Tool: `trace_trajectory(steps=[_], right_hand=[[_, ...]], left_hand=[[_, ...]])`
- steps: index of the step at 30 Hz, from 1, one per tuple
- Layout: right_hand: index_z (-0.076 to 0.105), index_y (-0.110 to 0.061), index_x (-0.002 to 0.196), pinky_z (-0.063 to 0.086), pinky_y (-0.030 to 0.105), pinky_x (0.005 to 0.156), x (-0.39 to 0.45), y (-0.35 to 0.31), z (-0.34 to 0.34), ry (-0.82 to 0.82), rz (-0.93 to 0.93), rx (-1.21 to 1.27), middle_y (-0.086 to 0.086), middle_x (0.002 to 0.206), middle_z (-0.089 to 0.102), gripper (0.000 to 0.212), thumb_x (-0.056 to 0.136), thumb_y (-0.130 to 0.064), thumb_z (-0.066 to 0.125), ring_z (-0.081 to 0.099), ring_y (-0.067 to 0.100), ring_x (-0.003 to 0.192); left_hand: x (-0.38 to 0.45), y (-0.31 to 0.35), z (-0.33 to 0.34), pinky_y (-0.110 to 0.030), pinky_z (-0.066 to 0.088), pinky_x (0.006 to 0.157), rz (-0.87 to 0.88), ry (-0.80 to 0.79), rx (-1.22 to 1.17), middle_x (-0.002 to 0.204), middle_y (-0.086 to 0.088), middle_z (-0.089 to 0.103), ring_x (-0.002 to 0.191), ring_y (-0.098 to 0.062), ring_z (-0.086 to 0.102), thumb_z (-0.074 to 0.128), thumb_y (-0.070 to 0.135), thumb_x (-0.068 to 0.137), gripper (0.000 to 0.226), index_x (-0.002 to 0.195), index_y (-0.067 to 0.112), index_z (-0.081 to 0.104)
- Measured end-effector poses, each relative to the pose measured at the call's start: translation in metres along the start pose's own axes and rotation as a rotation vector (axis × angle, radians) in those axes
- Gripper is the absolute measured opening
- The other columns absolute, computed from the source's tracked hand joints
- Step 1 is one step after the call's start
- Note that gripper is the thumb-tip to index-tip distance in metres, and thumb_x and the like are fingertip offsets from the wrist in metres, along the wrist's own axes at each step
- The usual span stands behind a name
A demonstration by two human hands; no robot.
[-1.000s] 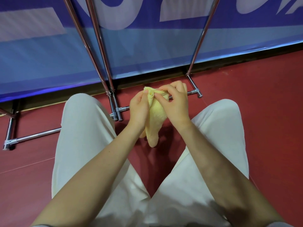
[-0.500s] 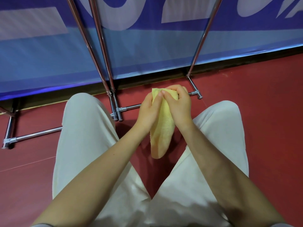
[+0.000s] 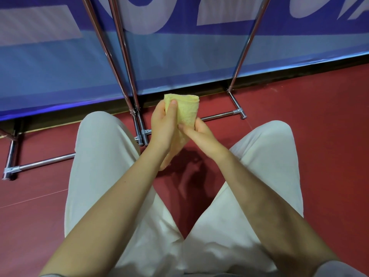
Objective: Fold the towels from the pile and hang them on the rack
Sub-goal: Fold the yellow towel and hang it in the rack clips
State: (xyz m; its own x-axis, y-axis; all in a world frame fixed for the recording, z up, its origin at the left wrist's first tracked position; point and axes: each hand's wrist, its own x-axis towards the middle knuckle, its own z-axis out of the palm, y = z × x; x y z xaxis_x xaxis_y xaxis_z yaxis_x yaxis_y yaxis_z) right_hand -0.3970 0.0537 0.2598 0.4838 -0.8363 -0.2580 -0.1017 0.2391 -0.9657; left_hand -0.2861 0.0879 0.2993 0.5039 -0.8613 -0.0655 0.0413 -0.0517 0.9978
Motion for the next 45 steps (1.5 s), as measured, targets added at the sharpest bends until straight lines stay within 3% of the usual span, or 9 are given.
trace_trajectory(steps=[8,10,21,27,30,33,36,41,45], right_hand=[[0.066,-0.009,0.106,0.054,0.028,0.085,0.003,0.023,0.015,0.034,0.098,-0.117,0.008,0.102,0.071,0.016,0.090,-0.012,0.063,0.068,0.016,0.092],[0.067,-0.006,0.109,0.053,0.035,0.091,0.005,0.036,0.023,0.058,0.176,-0.158,0.013,0.107,0.070,0.021,0.089,-0.014,0.064,0.067,0.023,0.099],[0.061,-0.013,0.120,0.046,0.031,0.092,0.000,0.068,0.035,-0.010,0.358,-0.261,0.008,0.117,0.066,0.028,0.095,-0.016,0.050,0.061,0.020,0.106],[0.055,-0.014,0.093,0.037,0.030,0.070,0.000,0.067,0.030,0.162,0.224,-0.301,-0.004,0.078,0.052,0.017,0.095,-0.016,0.038,0.047,0.013,0.076],[0.049,-0.010,0.084,0.034,0.032,0.067,-0.002,0.071,0.027,0.154,0.133,-0.351,0.000,0.077,0.044,0.019,0.095,-0.025,0.045,0.041,0.012,0.071],[0.058,-0.011,0.092,0.042,0.027,0.070,-0.004,0.068,0.025,0.095,0.139,-0.358,-0.001,0.085,0.058,0.034,0.093,-0.045,0.054,0.054,0.010,0.077],[0.066,-0.013,0.093,0.043,0.018,0.060,-0.006,0.064,0.021,0.067,0.121,-0.322,-0.002,0.082,0.063,0.024,0.093,-0.035,0.059,0.057,0.008,0.071],[0.066,-0.007,0.096,0.043,0.014,0.061,-0.009,0.051,0.009,0.140,0.068,-0.255,-0.001,0.084,0.063,0.017,0.094,-0.022,0.059,0.057,0.007,0.072],[0.062,-0.009,0.098,0.044,0.028,0.070,-0.010,0.036,0.001,0.113,0.143,-0.262,0.005,0.092,0.063,0.013,0.095,-0.015,0.052,0.059,0.016,0.083]], left_hand=[[0.005,0.005,-0.013,-0.025,0.039,0.069,0.018,0.022,-0.056,0.071,0.010,0.051,0.069,-0.006,0.046,0.046,0.024,0.101,0.027,0.074,0.024,0.054],[0.005,0.007,-0.016,-0.023,0.036,0.065,0.001,0.056,-0.071,0.067,0.011,0.046,0.064,-0.004,0.041,0.047,0.025,0.101,0.030,0.071,0.023,0.049],[0.030,0.014,-0.055,-0.015,0.041,0.061,-0.091,0.340,-0.169,0.069,0.011,0.048,0.061,0.001,0.045,0.046,0.029,0.101,0.030,0.072,0.022,0.052],[0.041,0.010,-0.070,-0.022,0.049,0.073,-0.185,0.424,-0.262,0.080,0.007,0.056,0.075,-0.005,0.054,0.047,0.033,0.101,0.026,0.081,0.022,0.058],[0.048,0.002,-0.077,-0.033,0.051,0.085,-0.241,0.471,-0.319,0.084,0.007,0.059,0.084,-0.010,0.057,0.049,0.034,0.099,0.023,0.080,0.024,0.059],[0.053,-0.007,-0.083,-0.036,0.050,0.084,-0.290,0.492,-0.337,0.080,0.006,0.056,0.082,-0.013,0.054,0.050,0.033,0.098,0.025,0.077,0.023,0.057],[0.055,-0.014,-0.089,-0.038,0.051,0.089,-0.349,0.508,-0.344,0.085,0.006,0.058,0.085,-0.013,0.056,0.050,0.035,0.098,0.021,0.083,0.023,0.058],[0.049,-0.022,-0.091,-0.030,0.051,0.076,-0.358,0.499,-0.292,0.097,0.004,0.060,0.093,-0.014,0.058,0.049,0.026,0.098,0.009,0.098,0.021,0.057],[0.046,-0.020,-0.094,-0.037,0.052,0.094,-0.270,0.416,-0.255,0.122,-0.002,0.059,0.110,-0.018,0.057,0.052,0.020,0.091,0.032,0.123,0.020,0.055]])
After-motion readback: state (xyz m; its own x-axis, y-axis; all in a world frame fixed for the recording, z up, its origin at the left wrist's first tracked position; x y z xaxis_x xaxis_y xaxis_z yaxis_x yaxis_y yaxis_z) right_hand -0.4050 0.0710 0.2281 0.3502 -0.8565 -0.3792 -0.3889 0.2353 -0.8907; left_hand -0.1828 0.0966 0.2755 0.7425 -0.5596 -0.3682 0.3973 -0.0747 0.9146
